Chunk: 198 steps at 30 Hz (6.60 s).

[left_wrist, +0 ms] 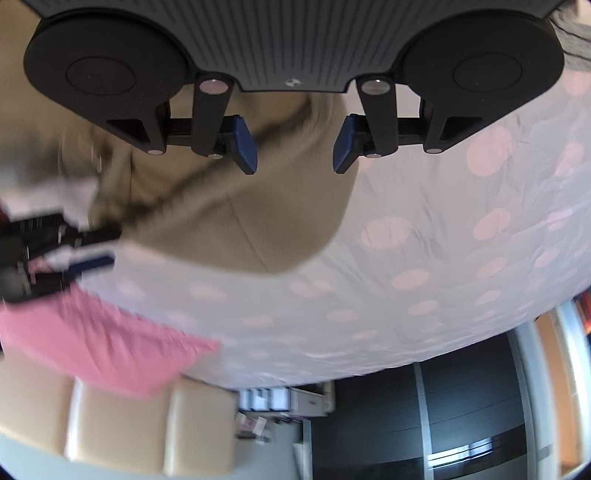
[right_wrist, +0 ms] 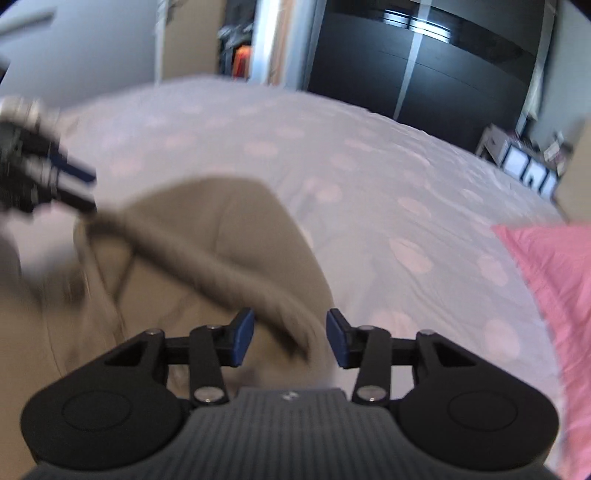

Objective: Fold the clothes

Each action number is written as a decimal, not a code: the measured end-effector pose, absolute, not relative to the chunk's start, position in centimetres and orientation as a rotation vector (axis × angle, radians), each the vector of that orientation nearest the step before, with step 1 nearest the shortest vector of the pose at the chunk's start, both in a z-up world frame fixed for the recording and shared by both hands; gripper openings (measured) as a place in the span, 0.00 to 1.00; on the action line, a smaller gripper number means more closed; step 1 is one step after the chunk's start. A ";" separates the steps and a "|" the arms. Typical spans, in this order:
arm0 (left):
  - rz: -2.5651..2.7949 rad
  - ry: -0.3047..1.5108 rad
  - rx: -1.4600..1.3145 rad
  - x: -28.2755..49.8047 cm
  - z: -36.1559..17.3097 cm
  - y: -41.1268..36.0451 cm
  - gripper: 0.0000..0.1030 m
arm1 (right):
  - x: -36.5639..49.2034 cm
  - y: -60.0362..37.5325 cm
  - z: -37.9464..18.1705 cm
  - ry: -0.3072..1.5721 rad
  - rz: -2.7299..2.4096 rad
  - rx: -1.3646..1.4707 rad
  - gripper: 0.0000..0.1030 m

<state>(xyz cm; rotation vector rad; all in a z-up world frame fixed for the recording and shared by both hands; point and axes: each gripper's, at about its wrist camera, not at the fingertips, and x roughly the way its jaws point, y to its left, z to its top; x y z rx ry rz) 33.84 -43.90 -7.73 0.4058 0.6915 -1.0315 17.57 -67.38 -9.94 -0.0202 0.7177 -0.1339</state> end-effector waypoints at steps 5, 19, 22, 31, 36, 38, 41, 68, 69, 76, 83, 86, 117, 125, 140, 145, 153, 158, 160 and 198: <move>-0.972 0.744 0.292 35.6 -9.0 -45.1 0.34 | 21.1 -68.3 -10.0 0.658 -0.208 0.158 0.46; -0.903 0.876 0.405 36.6 -14.3 -48.0 0.13 | 27.8 -70.4 -15.0 0.690 -0.319 0.531 0.54; -0.922 0.884 0.418 36.6 -14.5 -47.5 0.13 | 28.9 -69.5 -17.3 0.752 -0.357 0.463 0.54; -0.937 0.870 0.402 36.5 -14.4 -47.4 0.13 | 29.8 -65.9 -16.5 0.814 -0.348 0.119 0.13; -0.970 0.878 0.418 35.8 -14.2 -48.2 0.13 | 28.7 -67.0 -14.8 0.685 -0.543 0.033 0.11; -0.949 0.876 0.448 35.6 -14.5 -48.7 0.13 | 28.9 -67.0 -15.6 0.716 -0.552 0.007 0.12; -0.951 0.862 0.457 35.4 -14.2 -48.6 0.13 | 28.6 -67.4 -16.5 0.762 -0.527 0.023 0.16; -0.895 0.916 0.455 36.1 -14.3 -46.6 0.05 | 16.1 -67.9 -17.1 0.789 -0.166 0.202 0.00; -0.895 0.907 0.471 35.9 -14.1 -46.7 0.05 | 16.1 -67.5 -17.1 0.789 -0.170 0.166 0.00; -0.934 0.784 0.441 35.4 -11.2 -46.1 0.26 | 16.7 -67.9 -15.2 0.793 -0.192 0.156 0.05; -0.868 0.837 0.313 39.0 -10.8 -47.1 0.49 | 19.4 -70.7 -13.0 0.726 -0.310 0.237 0.45; -0.849 0.858 0.294 39.4 -12.2 -47.4 0.49 | 21.1 -72.0 -13.6 0.754 -0.348 0.306 0.45; -0.997 0.722 0.306 34.9 -6.5 -44.0 0.09 | 17.2 -67.9 -9.0 0.699 -0.240 0.044 0.10; -1.136 0.628 0.419 28.9 -3.4 -39.0 0.08 | 9.1 -65.1 -6.7 0.689 -0.135 -0.039 0.09; -1.254 0.574 0.669 19.0 -8.4 -32.7 0.05 | -1.4 -59.0 -10.6 0.784 -0.070 -0.112 0.09; -1.201 0.601 0.714 17.8 -10.3 -33.0 0.06 | -2.0 -58.2 -13.3 0.837 -0.109 -0.073 0.09; -1.172 0.657 0.626 17.1 -8.7 -31.3 0.23 | -4.2 -57.9 -13.2 0.807 -0.188 0.089 0.20; -1.196 0.717 0.476 18.2 -6.4 -28.8 0.29 | -6.4 -59.1 -11.0 0.731 -0.213 0.169 0.27; -1.184 0.734 0.382 19.2 -5.5 -28.3 0.30 | -6.2 -59.6 -10.0 0.685 -0.226 0.234 0.28; -0.847 0.941 -0.002 26.0 -12.0 -32.6 0.04 | -0.6 -65.0 -12.6 0.479 -0.437 0.652 0.24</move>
